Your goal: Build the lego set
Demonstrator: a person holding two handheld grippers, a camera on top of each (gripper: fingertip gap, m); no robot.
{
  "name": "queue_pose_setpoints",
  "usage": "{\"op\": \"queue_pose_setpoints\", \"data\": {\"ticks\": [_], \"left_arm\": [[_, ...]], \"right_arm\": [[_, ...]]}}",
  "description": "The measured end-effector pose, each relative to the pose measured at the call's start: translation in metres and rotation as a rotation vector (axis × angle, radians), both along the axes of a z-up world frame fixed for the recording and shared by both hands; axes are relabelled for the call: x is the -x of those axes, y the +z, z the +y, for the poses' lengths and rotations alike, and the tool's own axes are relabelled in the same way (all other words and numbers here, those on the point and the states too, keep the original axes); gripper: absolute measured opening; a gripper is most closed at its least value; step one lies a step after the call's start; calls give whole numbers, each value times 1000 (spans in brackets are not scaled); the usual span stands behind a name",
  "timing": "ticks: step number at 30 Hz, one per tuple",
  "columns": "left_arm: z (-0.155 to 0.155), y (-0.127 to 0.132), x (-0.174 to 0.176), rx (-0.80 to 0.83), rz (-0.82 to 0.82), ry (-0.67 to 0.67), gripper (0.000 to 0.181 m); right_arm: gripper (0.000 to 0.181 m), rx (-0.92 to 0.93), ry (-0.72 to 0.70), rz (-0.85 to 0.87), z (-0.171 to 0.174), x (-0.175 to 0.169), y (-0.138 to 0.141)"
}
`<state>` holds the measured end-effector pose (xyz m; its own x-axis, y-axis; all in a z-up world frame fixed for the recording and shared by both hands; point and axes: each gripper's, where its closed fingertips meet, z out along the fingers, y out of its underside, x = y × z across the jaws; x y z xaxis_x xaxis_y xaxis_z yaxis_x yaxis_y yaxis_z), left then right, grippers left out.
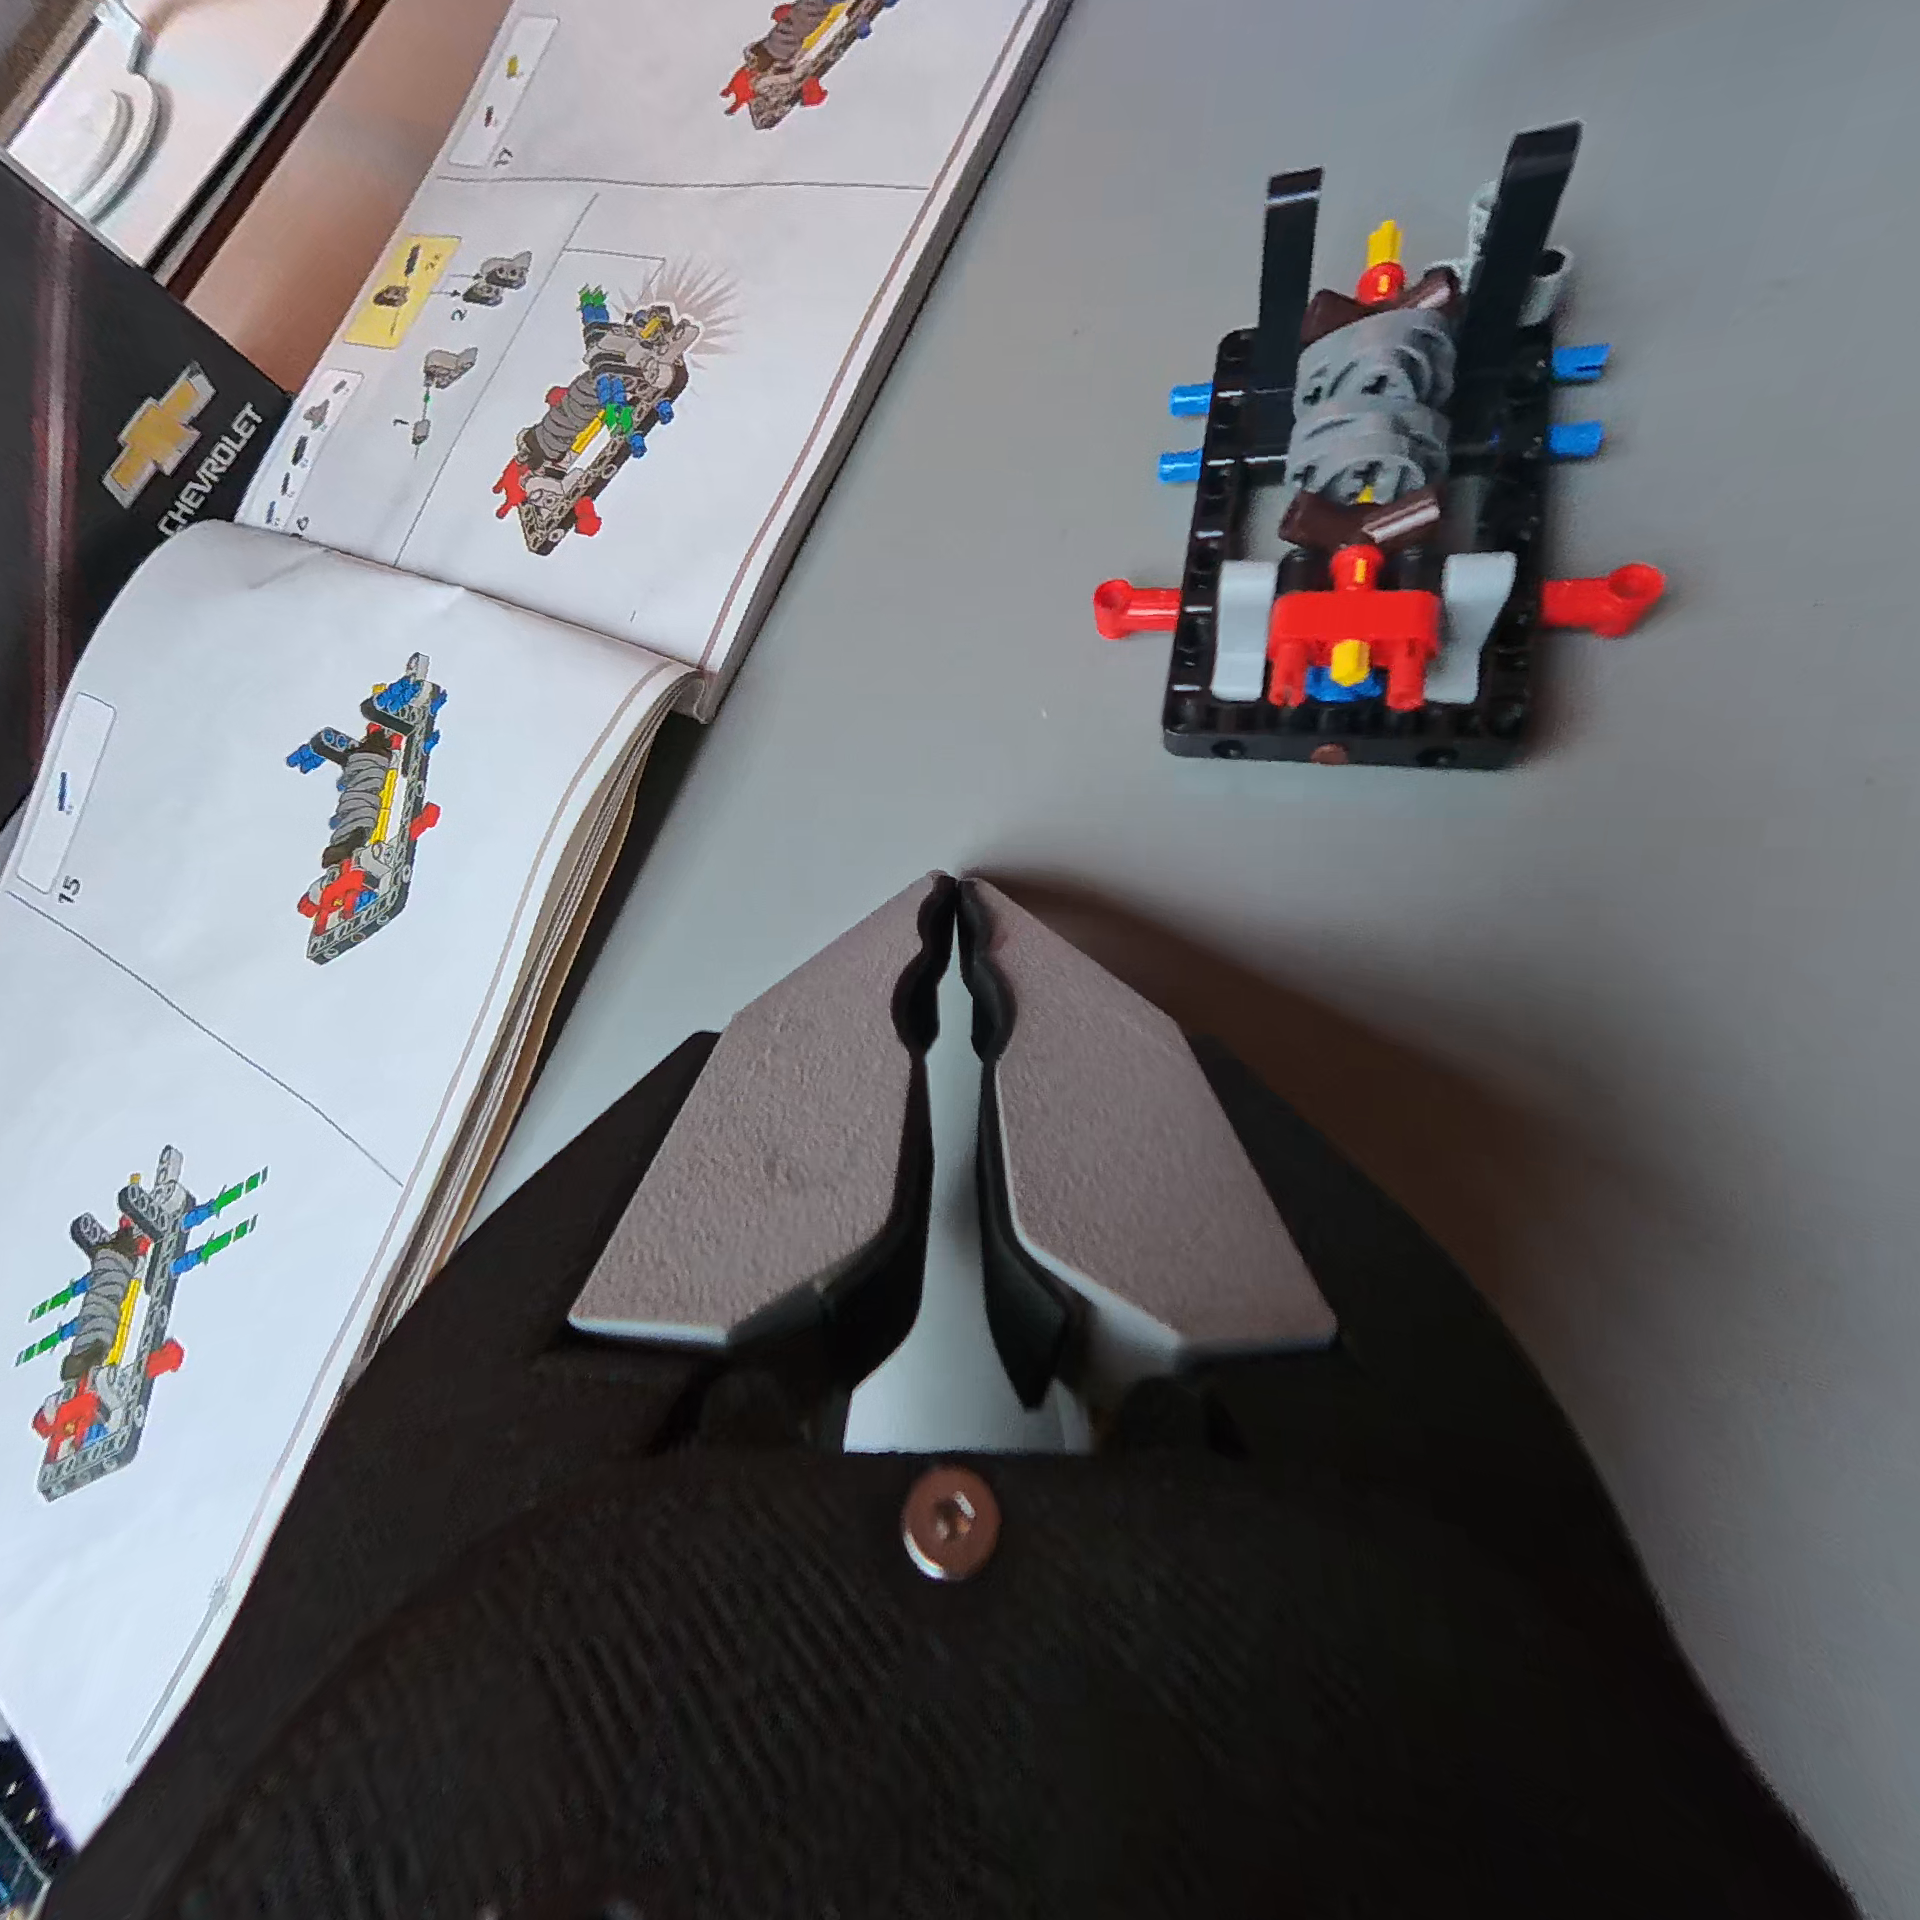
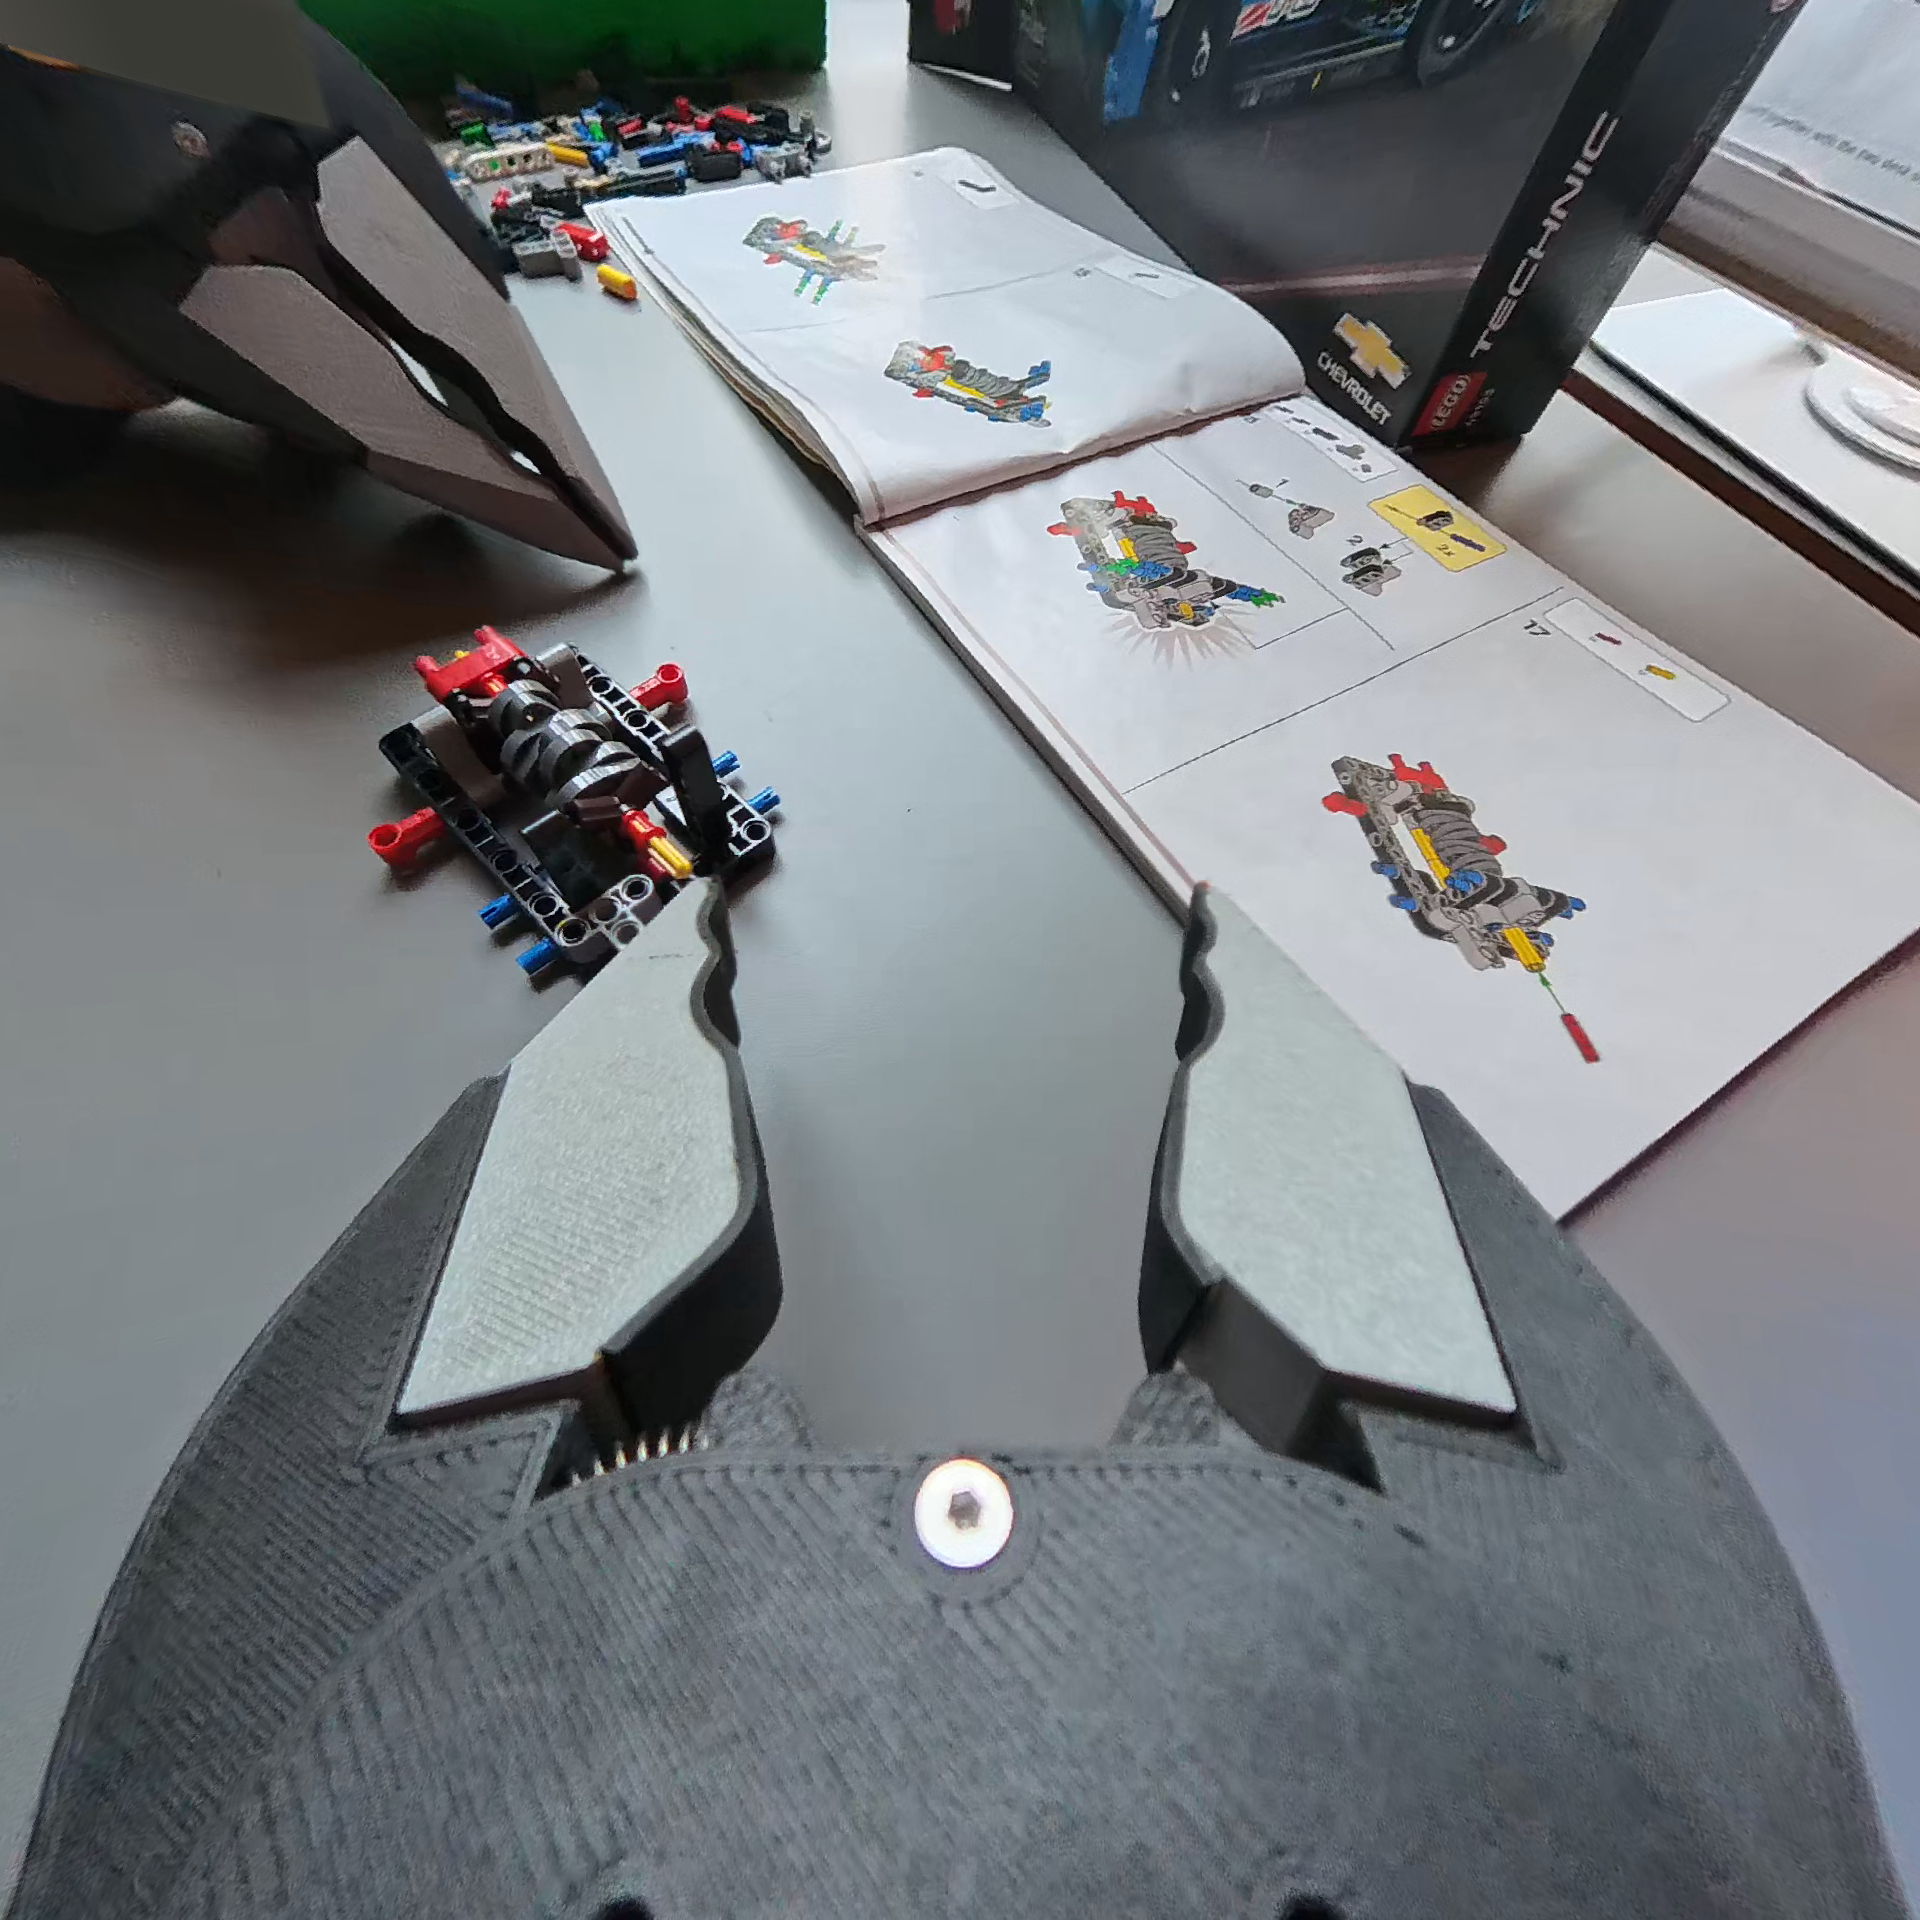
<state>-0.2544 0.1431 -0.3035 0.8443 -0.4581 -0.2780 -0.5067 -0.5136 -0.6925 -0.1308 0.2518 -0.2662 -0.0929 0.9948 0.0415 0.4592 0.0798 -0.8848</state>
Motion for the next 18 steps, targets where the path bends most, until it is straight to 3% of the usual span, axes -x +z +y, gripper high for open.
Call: {"op": "queue_pose_setpoints", "data": {"ticks": [8,18], "left_arm": [[13,0,-7,35,-66,-44,0],[10,0,-9,1,-1,-52,0]], "right_arm": [[81,24,-73,68,22,0,10],[79,8,-60,64,19,0,10]]}}
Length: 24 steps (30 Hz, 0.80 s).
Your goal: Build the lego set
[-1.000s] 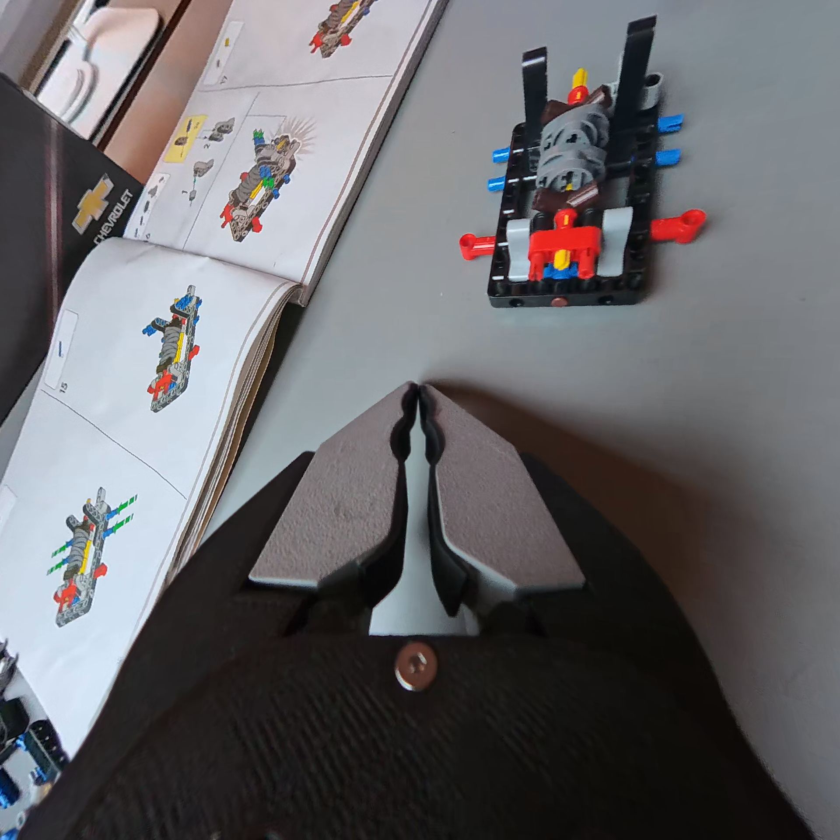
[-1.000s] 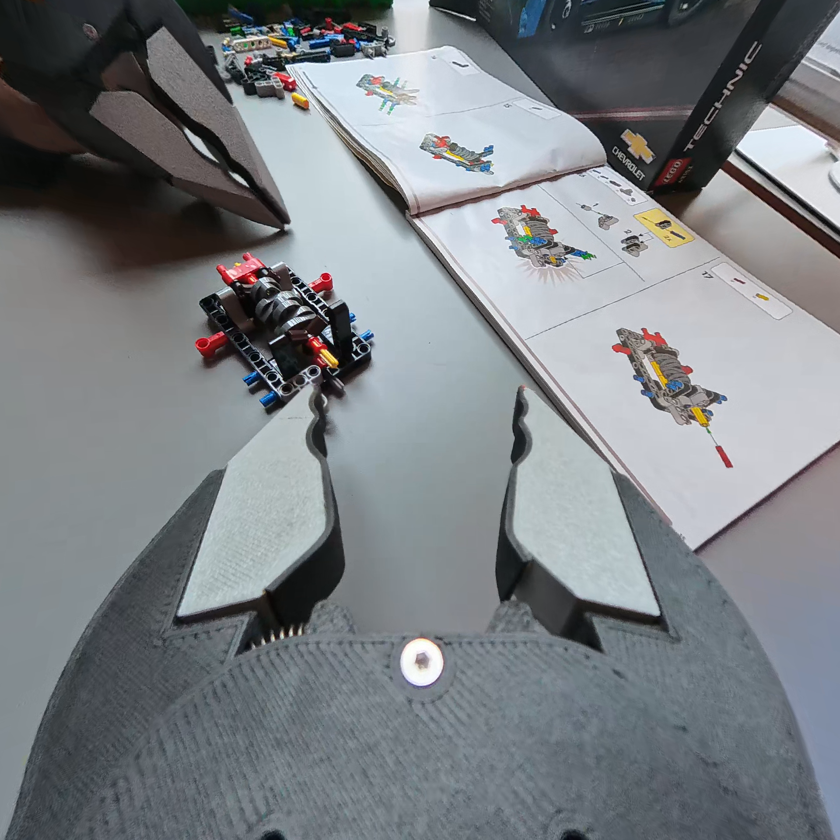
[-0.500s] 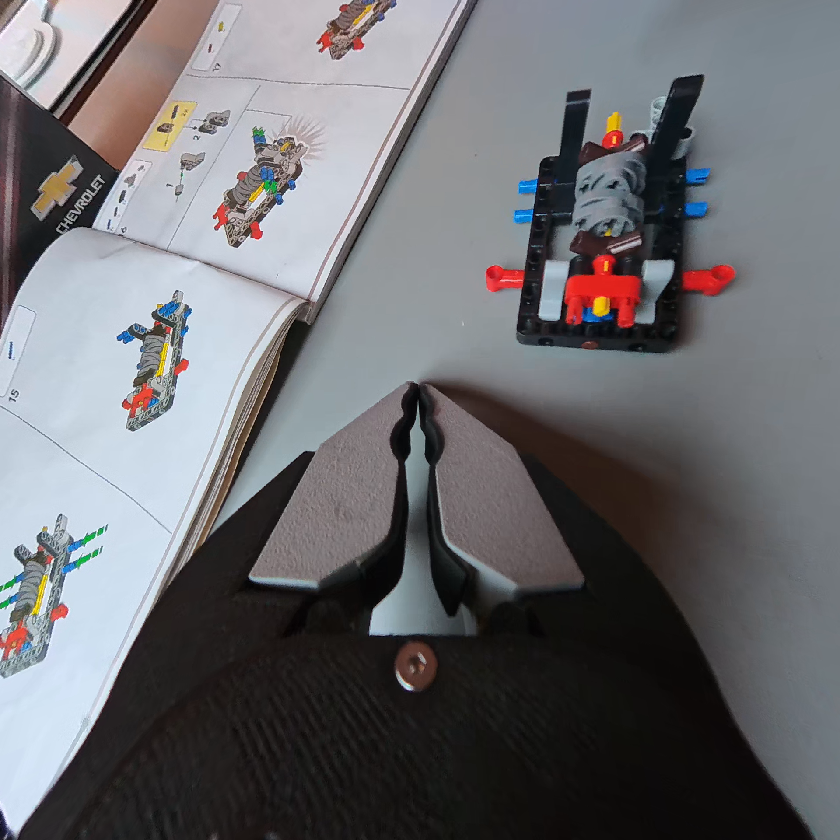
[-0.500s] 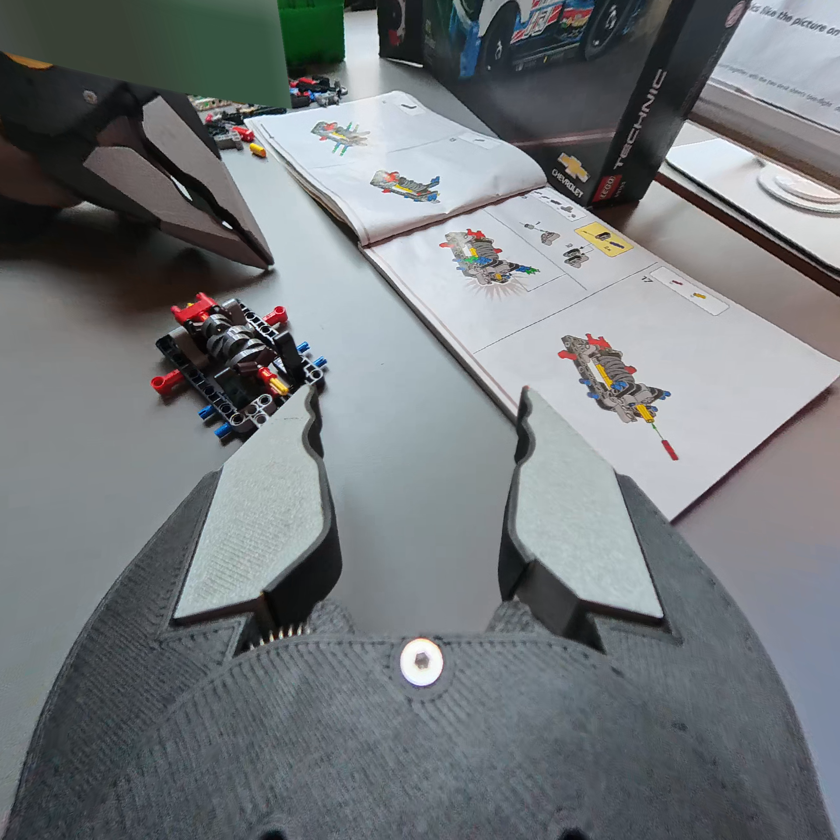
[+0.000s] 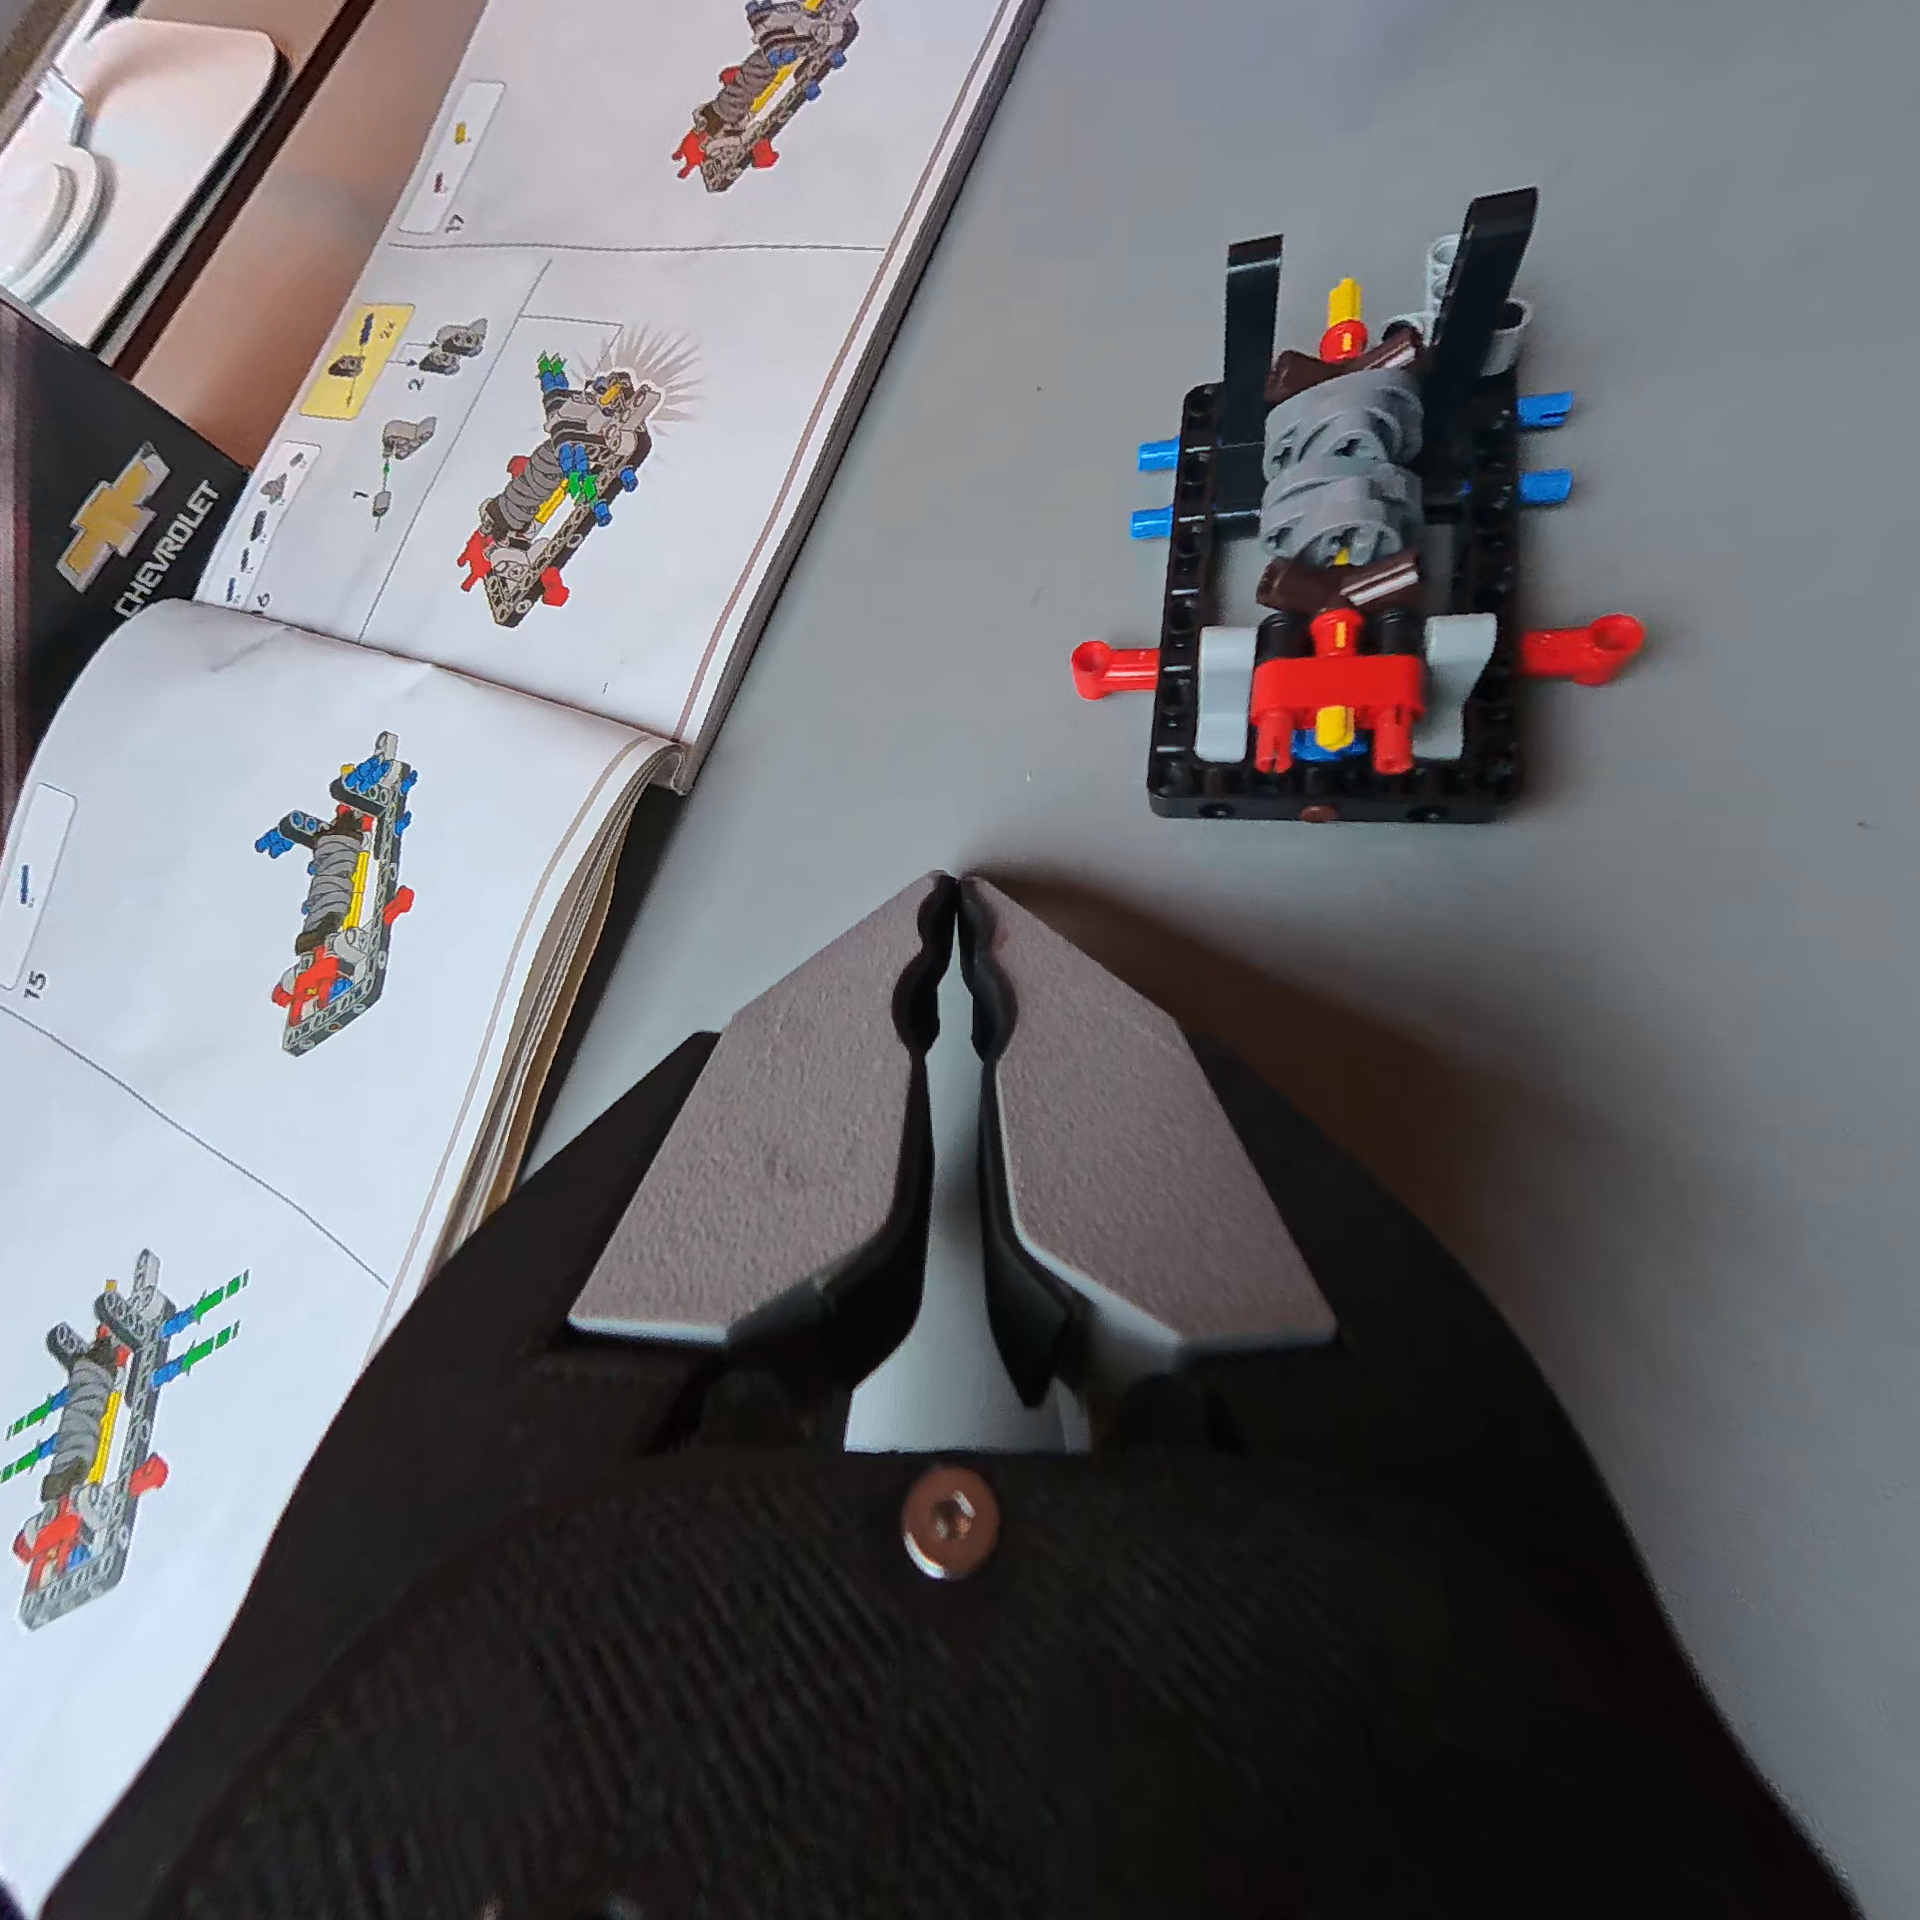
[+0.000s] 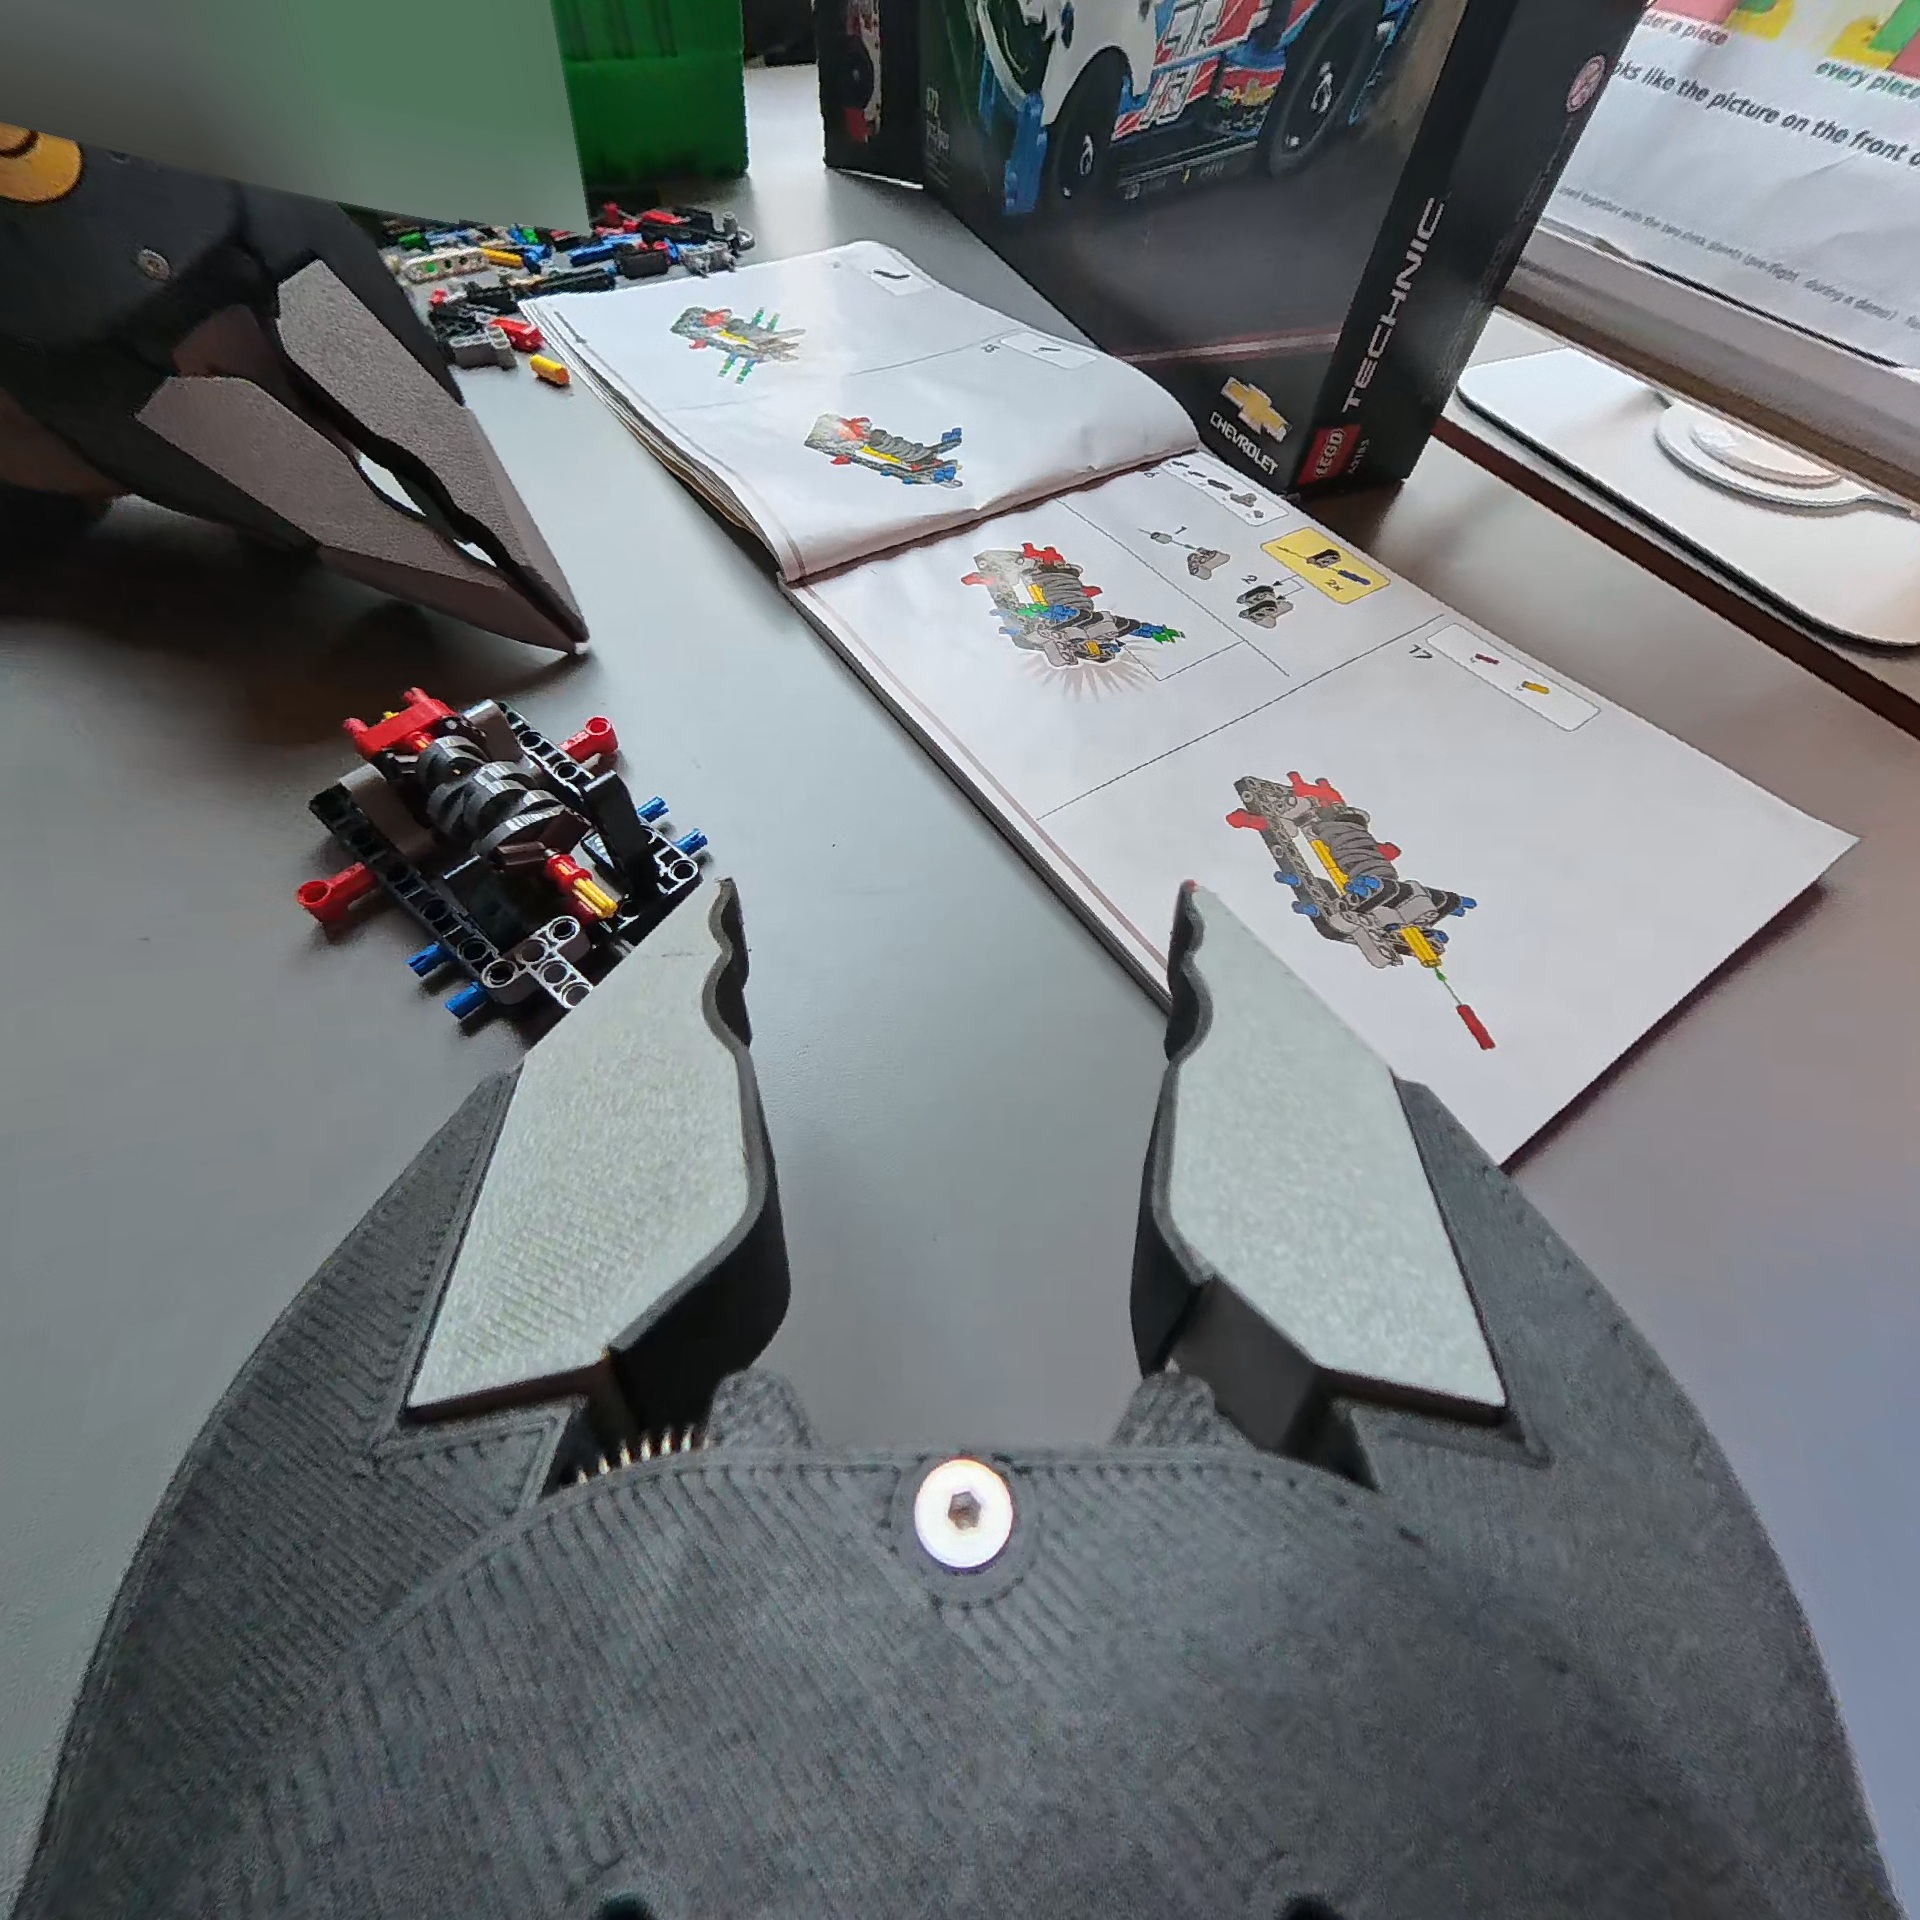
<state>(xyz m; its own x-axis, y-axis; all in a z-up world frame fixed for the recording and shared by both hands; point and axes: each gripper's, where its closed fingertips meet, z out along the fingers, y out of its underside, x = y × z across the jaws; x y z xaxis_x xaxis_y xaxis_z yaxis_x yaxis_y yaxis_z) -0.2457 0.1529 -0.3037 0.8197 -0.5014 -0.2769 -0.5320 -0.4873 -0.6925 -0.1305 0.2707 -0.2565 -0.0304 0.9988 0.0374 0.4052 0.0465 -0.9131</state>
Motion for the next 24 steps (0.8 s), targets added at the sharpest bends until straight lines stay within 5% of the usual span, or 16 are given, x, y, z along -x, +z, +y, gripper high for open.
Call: {"op": "queue_pose_setpoints", "data": {"ticks": [7,13,18,24], "left_arm": [[-23,11,34,44,-113,139,0],[-75,82,227,-3,-162,573,0],[-78,62,313,193,-100,694,15],[-68,18,332,419,10,665,4]], "right_arm": [[78,10,-5,19,-3,-6,3],[74,5,-24,24,-3,-10,4],[73,4,-33,-18,-2,-7,-3],[72,18,-41,1,0,-8,0]]}}
